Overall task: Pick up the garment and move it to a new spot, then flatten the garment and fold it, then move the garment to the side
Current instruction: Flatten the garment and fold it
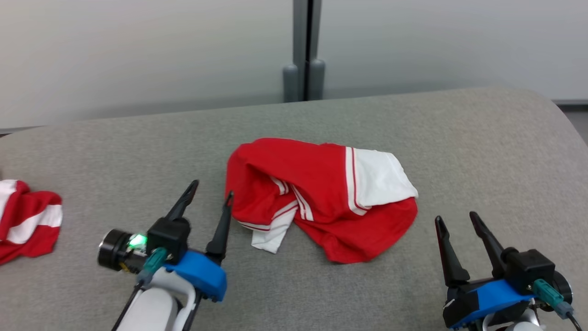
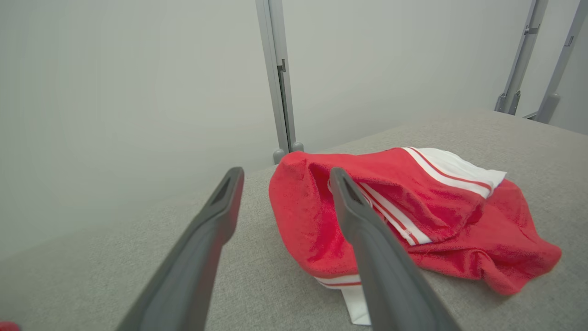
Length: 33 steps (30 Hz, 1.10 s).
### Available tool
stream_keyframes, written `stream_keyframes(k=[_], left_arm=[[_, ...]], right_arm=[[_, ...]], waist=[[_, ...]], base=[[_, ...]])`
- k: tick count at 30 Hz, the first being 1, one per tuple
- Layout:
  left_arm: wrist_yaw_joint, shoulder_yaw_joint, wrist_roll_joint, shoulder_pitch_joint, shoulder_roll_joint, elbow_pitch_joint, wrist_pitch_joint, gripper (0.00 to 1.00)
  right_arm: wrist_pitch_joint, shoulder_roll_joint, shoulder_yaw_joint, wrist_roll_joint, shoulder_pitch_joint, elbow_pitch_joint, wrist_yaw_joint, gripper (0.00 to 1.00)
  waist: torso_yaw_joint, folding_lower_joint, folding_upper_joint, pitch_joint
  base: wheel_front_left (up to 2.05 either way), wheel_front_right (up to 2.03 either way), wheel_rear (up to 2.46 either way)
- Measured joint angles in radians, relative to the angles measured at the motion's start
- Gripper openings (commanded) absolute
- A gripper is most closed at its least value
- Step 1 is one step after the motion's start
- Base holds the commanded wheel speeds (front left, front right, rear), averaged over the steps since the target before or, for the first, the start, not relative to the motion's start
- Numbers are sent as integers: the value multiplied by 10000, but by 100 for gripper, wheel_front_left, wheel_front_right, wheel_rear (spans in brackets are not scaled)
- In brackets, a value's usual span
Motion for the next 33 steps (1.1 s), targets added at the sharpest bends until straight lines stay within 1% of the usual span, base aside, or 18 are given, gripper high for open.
stream_keyframes(k=[6, 12, 13, 14, 15, 17, 20, 23, 28, 31, 32, 33], left_arm=[[-449, -913, 240, -1252, -205, 1689, -8, 100], [-602, -1473, 299, -2090, -132, 3325, -84, 100], [-631, -1582, 299, -2315, -130, 3904, -81, 100], [-633, -1593, 267, -2406, -148, 4163, -90, 100], [-635, -1624, 226, -2485, -151, 4451, -125, 80], [-637, -1653, 92, -2598, -209, 4849, -313, 0], [-640, -1653, -150, -2741, -374, 5229, -662, 0], [-639, -1540, -355, -2753, -474, 5283, -970, 0], [-531, -1058, -838, -2204, -481, 4259, -1198, 0], [-316, -767, -930, -1495, -115, 3354, -1225, 0], [-98, -504, -1068, -904, 134, 2746, -1227, 0], [29, -380, -1143, -588, 240, 2424, -1229, 0]], right_arm=[[-155, -2, -6, 102, -317, 71, 0, 100], [-380, -2, 46, 226, -659, 339, 0, 100], [-451, -4, 59, 244, -695, 422, 0, 100], [-483, -4, 54, 251, -700, 466, 0, 100], [-500, -4, 56, 255, -718, 506, 0, 100], [-556, -2, 42, 253, -757, 581, 0, 100], [-612, -6, -84, 230, -763, 681, -2, 100], [-627, -4, -79, 205, -745, 756, 0, 100], [-654, -8, -54, 192, -516, 855, -2, 100], [-635, -4, -27, 178, -403, 863, 0, 100], [-598, 0, 8, 176, -388, 851, 0, 100], [-593, 2, 6, 176, -359, 838, 0, 100]], waist=[[-698, 0, 0, 589], [-1261, 1, 0, 1082], [-1362, 0, 0, 1148], [-1389, 0, -1, 1166], [-1403, -1, -1, 1172], [-1404, 0, -1, 1148], [-1242, -1, -1, 995], [-932, -2, -2, 750], [-187, -4, -3, 240], [292, -4, -5, 3], [570, -4, -4, -99], [696, -4, -5, -138]], base=[[0, 0, 0], [0, 0, 0], [0, 0, 0], [0, 0, 0], [0, 0, 0], [0, 0, 0], [0, 0, 0], [0, 0, 0], [0, 0, 0], [0, 0, 0], [0, 0, 0], [0, 0, 0]])
